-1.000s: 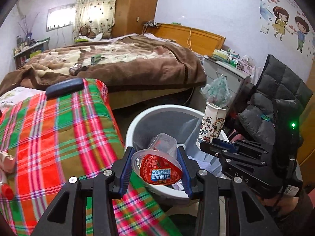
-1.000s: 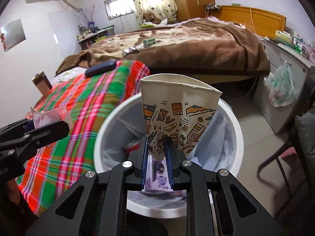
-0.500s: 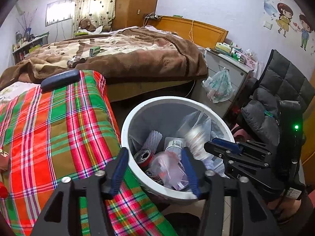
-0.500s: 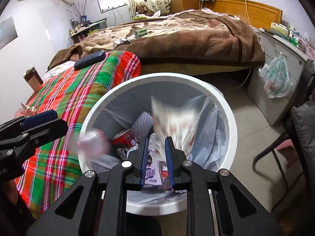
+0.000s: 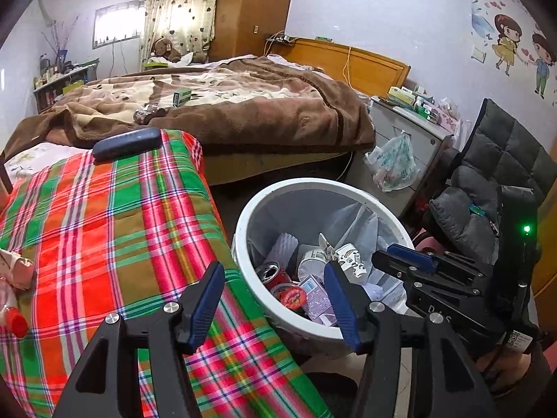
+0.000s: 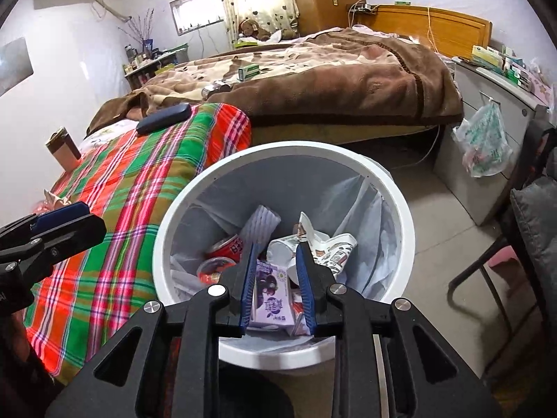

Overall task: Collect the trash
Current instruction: 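Move both open tools back over the trash on the bed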

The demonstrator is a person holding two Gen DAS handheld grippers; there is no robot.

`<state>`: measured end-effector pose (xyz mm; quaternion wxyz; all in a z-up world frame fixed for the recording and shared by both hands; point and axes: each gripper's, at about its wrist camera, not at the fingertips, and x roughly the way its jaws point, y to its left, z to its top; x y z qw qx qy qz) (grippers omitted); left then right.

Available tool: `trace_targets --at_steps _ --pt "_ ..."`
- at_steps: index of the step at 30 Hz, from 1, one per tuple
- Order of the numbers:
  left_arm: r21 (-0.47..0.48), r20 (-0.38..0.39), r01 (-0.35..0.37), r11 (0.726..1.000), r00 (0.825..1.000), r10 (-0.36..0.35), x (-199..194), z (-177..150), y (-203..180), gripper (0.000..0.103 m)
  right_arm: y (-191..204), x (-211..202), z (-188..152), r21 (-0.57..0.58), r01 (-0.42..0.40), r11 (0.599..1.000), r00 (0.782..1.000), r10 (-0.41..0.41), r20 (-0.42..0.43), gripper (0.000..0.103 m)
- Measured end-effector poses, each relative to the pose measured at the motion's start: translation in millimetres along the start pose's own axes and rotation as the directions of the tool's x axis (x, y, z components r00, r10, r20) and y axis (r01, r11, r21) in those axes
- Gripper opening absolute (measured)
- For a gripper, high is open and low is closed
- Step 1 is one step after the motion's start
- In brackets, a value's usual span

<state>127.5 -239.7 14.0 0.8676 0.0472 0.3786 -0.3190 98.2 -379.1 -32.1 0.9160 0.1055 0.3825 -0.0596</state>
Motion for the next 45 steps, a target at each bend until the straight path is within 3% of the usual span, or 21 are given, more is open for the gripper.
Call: trace_targets --at_steps 4,6,8,21,31,40,45 --pt "-0.016 0.024 -0.024 1.0 0.999 0.024 -14 -4 9 0.059 8 -6 0 -0.012 -0.012 1.0 1.0 0.012 0.023 0.028" --pt "-0.029 0.03 -0.028 0.999 0.999 0.029 -20 -5 16 0.059 13 -8 1 -0.017 -0.016 1.0 0.999 0.016 0.03 0.041" --pt "-0.043 0.041 -0.046 0.998 0.998 0.048 -28 -9 23 0.059 17 -9 0 -0.018 -0.03 0.999 0.999 0.031 0.038 0.048" --pt "-0.185 0.069 -0.188 0.965 0.977 0.204 -73 -38 98 0.064 66 -9 2 -0.08 -0.133 0.988 0.988 0.138 0.07 0.048" --pt "-0.312 0.055 -0.286 0.906 0.947 0.317 -103 -64 163 0.065 117 2 7 -0.16 -0.216 0.963 0.973 0.225 0.044 0.049" --pt "-0.424 0.035 -0.359 0.831 0.911 0.411 -126 -80 218 0.065 152 13 9 -0.213 -0.261 0.942 0.963 0.268 0.004 0.05" --pt "-0.479 0.026 -0.364 0.799 0.904 0.428 -132 -83 246 0.065 174 21 12 -0.251 -0.279 0.927 0.959 0.283 -0.019 0.05"
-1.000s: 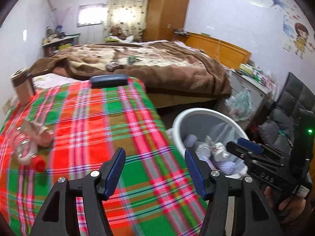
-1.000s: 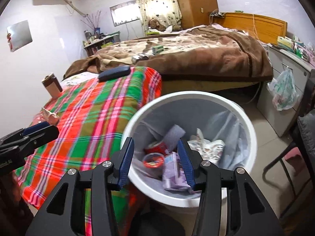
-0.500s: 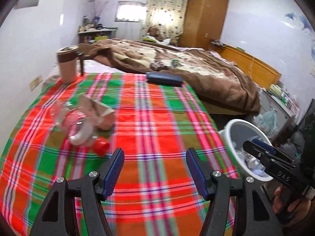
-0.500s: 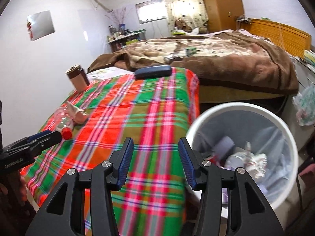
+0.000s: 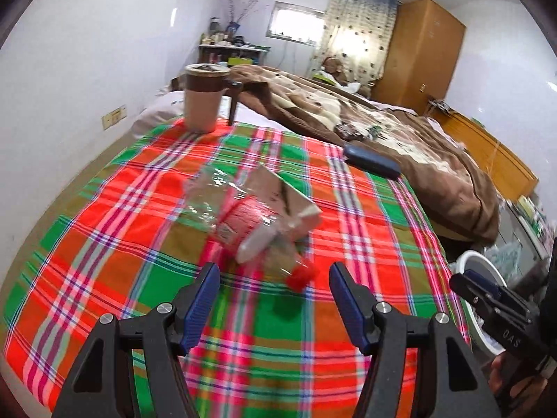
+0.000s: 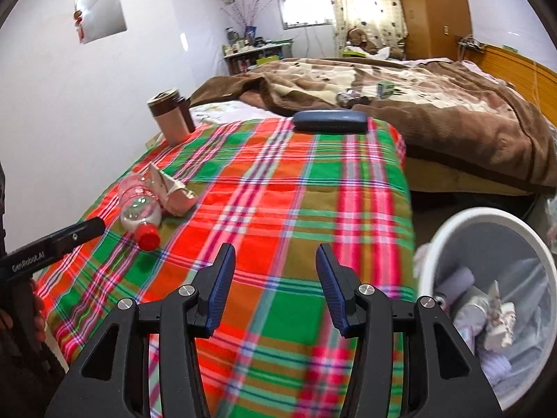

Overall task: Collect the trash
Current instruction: 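Move both open tools back over the trash on the bed, then grasp the clear red-capped bottle with the left tool while the right tool grasps the paper napkin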

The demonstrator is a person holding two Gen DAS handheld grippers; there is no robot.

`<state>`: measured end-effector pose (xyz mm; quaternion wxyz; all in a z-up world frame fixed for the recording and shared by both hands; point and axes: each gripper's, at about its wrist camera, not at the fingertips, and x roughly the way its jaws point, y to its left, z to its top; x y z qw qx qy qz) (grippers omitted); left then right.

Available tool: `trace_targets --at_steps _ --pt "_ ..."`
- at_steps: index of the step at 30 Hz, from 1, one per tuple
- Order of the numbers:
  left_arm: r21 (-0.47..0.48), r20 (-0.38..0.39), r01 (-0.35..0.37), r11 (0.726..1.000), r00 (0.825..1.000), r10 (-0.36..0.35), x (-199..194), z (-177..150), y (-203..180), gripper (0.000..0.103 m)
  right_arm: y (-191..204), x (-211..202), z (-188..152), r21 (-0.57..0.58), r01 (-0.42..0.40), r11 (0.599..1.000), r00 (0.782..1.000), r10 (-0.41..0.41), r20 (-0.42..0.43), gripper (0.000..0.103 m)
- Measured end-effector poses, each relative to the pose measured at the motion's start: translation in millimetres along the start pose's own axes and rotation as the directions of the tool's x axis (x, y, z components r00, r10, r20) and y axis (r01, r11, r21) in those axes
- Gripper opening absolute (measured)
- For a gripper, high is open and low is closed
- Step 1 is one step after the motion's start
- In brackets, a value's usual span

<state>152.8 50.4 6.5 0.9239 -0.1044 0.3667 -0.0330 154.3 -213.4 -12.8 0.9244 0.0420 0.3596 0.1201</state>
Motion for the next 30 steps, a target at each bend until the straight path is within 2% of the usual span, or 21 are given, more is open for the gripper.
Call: trace_targets --at_steps 4,6,14,20,24,27,30 --pt "-0.047 -0.005 -0.002 0.999 1.0 0.002 7 9 16 0.066 15 12 10 -0.04 -0.017 0.999 1.0 0.016 -0.016 0.05" --pt "-0.071 -0.001 0.007 0.997 1.0 -0.007 10 14 22 0.072 21 17 15 -0.058 -0.025 0.998 1.0 0.024 -0.018 0.05" --pt "-0.12 -0.026 -0.023 0.992 0.999 0.02 42 34 31 0.072 39 43 29 -0.065 -0.058 0.996 0.998 0.056 -0.034 0.05" --pt "-0.174 -0.073 0.012 0.985 0.997 -0.025 70 47 36 0.072 44 60 37 -0.066 -0.065 0.996 0.997 0.062 -0.047 0.05" --pt "-0.141 -0.089 0.002 0.99 0.996 -0.014 82 48 31 0.073 45 70 43 -0.062 -0.063 0.996 0.997 0.06 -0.051 0.05" --pt "-0.151 -0.119 0.03 0.988 0.992 -0.048 91 47 38 0.074 47 76 46 -0.059 -0.061 0.996 0.997 0.058 -0.058 0.05" --pt "-0.135 -0.137 0.01 0.991 0.99 -0.029 95 46 43 0.074 51 82 49 -0.064 -0.065 0.996 0.996 0.061 -0.064 0.05"
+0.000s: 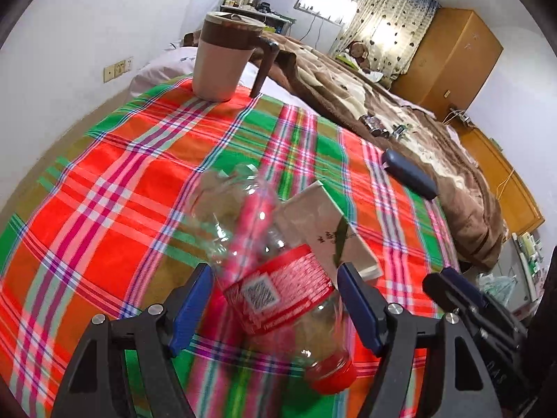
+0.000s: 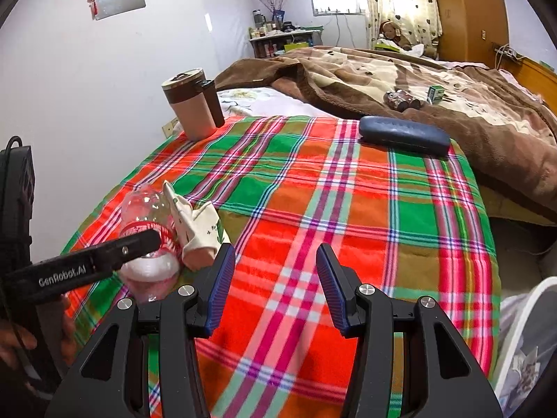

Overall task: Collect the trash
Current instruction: 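Grasp the clear red-capped bottle with the left tool while the right tool grasps the paper napkin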

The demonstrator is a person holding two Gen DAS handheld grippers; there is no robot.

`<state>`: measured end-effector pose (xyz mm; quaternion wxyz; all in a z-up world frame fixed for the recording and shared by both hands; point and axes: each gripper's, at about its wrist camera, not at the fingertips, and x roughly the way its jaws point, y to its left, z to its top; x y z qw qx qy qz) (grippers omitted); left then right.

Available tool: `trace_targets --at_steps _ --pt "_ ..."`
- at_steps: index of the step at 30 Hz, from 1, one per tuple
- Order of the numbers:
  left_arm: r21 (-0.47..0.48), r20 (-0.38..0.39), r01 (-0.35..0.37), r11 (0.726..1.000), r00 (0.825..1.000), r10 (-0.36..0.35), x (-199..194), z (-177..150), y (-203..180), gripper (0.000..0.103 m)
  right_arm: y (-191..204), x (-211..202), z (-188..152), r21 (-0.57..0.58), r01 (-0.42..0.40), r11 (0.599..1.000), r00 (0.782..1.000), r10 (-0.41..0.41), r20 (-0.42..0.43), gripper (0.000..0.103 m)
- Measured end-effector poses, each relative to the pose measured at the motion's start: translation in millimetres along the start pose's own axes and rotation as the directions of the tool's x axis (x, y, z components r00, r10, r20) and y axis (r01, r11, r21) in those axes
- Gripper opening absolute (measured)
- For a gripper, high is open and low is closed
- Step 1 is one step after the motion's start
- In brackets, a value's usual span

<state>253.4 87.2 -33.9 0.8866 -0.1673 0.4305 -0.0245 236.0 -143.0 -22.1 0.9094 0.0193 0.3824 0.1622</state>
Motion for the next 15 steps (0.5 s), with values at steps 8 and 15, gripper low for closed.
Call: trace_targets --at_steps 8,15 --pt "0.003 -0.033 -0.021 1.0 0.999 0.021 5 -8 28 0.064 18 11 5 -0.024 -0.039 0.999 0.999 0.039 -0.005 0.05" --pt "0.025 -0.003 -0.03 0.999 1.0 0.03 -7 -4 45 0.063 40 17 5 -0.075 -0.113 0.991 0.994 0.113 -0.008 0.05"
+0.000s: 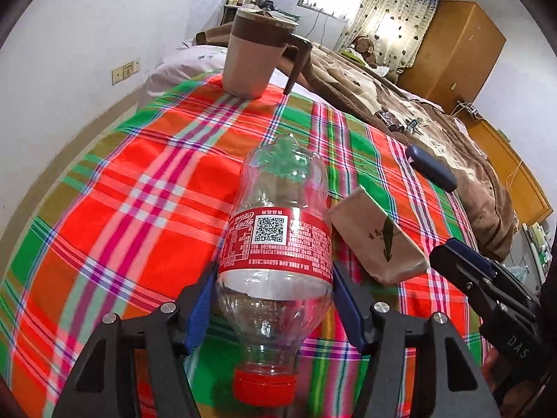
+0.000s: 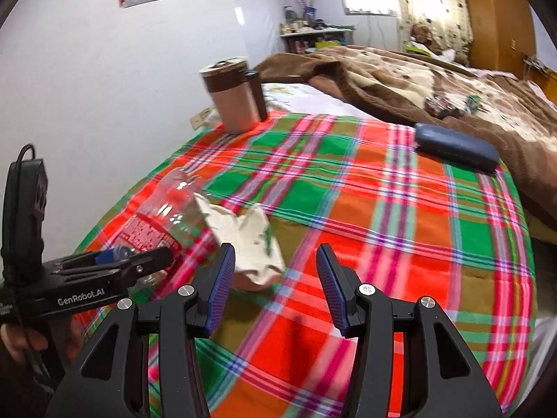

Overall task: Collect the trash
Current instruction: 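Grasp the clear red-capped bottle with the left tool while the right tool grasps the paper napkin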

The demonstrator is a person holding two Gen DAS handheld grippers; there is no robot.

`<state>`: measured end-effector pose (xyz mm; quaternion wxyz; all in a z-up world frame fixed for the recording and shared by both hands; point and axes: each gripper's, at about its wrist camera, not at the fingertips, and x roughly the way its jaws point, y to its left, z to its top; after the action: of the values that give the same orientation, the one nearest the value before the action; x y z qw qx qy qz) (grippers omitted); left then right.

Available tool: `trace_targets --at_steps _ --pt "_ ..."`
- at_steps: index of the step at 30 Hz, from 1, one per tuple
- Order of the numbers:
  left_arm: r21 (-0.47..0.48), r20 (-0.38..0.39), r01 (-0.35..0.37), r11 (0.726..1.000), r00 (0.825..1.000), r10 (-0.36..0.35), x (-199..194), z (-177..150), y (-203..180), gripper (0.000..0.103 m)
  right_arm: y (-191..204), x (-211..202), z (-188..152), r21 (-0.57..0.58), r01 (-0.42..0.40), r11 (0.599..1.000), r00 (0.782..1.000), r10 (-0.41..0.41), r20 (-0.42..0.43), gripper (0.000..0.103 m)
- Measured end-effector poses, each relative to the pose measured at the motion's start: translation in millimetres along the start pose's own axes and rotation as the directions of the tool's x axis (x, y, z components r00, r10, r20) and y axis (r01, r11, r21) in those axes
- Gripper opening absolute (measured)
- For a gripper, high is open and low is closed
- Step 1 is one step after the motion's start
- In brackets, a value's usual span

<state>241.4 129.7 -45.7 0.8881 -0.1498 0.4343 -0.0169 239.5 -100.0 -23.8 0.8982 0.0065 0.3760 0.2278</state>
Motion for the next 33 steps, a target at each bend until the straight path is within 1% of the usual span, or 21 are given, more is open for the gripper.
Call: trace_targets --at_steps 3,7,10,11,13,17,19,22,23,24,25,33 --pt "-0.012 0.001 0.001 1.0 1.0 -0.001 -2 2 9 0.063 12 5 1 -0.048 -0.034 0.998 0.999 0.034 -0.002 0.05" --pt "-0.012 -0.001 -0.001 1.0 1.0 0.001 -2 4 15 0.063 26 19 0 -0.096 -0.058 0.994 0.997 0.052 -0.063 0.05" --pt "0.002 0.004 -0.007 1.0 1.0 0.007 -2 6 15 0.063 31 24 -1 -0.124 -0.016 0.992 0.998 0.009 -0.058 0.05" --pt "-0.003 0.003 -0.001 1.0 1.0 0.001 -1 6 16 0.063 31 25 -2 -0.121 -0.016 0.992 0.998 0.009 -0.06 0.05" --pt "-0.012 -0.003 0.008 1.0 1.0 -0.008 1 8 17 0.063 29 26 -2 -0.111 -0.022 0.994 0.998 0.015 -0.064 0.045" --pt "0.001 0.013 -0.003 1.0 1.0 0.003 0 11 16 0.063 30 25 -6 -0.124 -0.015 0.992 0.999 0.009 -0.054 0.044" --pt "-0.006 0.013 0.004 1.0 1.0 -0.004 2 13 17 0.063 32 24 -7 -0.129 -0.008 0.992 0.999 0.002 -0.045 0.039" --pt "0.001 0.016 0.009 1.0 1.0 -0.009 4 13 18 0.063 34 23 -7 -0.129 -0.001 0.992 0.999 -0.003 -0.032 0.036" --pt "0.004 0.016 0.009 1.0 1.0 -0.009 5 13 18 0.063 34 22 -8 -0.133 0.002 0.991 1.0 -0.005 -0.026 0.033" --pt "0.005 0.016 0.008 1.0 1.0 -0.008 6 12 18 0.061 34 22 -9 -0.133 0.003 0.991 1.0 -0.006 -0.022 0.02" --pt "0.004 0.016 0.007 1.0 1.0 -0.007 7 12 19 0.061 35 20 -9 -0.129 -0.009 0.992 1.0 0.007 -0.018 0.018" --pt "-0.001 0.029 0.012 1.0 0.999 -0.012 4 9 20 0.061 32 21 -9 -0.111 -0.009 0.994 1.0 0.008 -0.01 0.017"
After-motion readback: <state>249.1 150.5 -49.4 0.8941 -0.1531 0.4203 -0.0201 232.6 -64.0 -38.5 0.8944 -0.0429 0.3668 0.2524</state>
